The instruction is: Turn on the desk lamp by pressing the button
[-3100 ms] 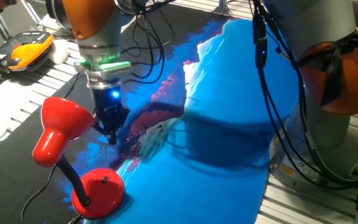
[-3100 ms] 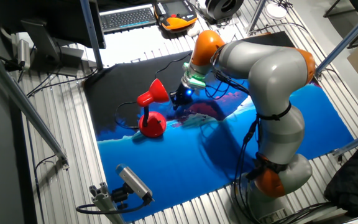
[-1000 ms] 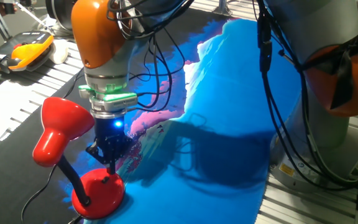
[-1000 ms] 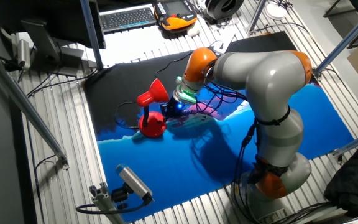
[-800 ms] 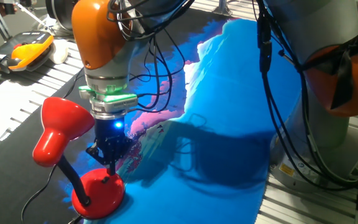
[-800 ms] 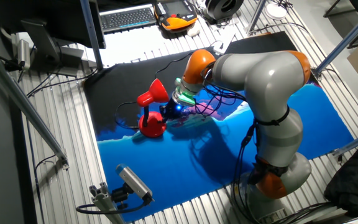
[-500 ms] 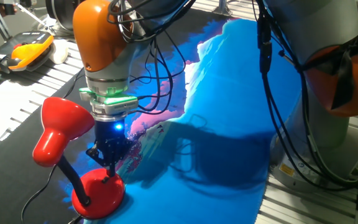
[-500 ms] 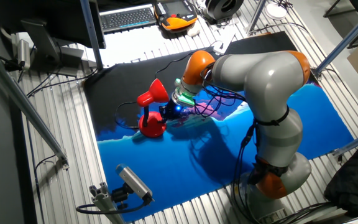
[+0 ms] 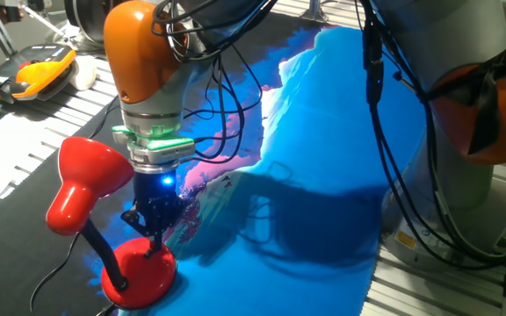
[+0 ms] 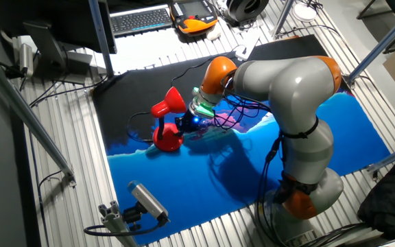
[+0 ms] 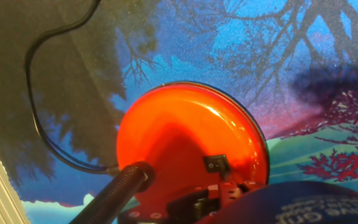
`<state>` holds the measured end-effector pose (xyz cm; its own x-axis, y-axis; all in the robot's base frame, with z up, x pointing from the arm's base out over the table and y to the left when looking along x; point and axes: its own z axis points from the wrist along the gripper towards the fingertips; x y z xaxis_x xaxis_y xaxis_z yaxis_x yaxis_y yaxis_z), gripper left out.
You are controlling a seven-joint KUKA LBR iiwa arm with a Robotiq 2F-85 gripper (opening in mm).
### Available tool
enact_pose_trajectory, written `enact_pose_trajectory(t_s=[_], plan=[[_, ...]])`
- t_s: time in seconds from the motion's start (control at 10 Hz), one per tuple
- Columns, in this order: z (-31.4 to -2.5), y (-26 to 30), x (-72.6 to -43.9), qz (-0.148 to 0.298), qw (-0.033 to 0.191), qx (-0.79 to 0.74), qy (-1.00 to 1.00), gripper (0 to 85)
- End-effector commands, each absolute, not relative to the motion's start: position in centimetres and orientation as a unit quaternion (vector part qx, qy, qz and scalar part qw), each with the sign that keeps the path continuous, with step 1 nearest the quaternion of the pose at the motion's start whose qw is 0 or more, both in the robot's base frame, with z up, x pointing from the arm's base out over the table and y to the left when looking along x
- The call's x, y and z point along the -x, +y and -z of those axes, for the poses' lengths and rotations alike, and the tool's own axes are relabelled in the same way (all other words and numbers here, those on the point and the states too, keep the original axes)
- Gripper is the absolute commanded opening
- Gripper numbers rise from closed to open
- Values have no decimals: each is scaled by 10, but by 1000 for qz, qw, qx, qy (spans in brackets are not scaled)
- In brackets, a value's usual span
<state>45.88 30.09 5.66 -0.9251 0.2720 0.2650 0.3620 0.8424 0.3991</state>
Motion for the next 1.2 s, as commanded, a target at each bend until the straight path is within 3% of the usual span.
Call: enact_pose_trajectory(t_s=[0.0,1.1], plan=[[-57,302,-458,226,99,167,-955,0],[-50,310,-458,228,94,169,-954,0]])
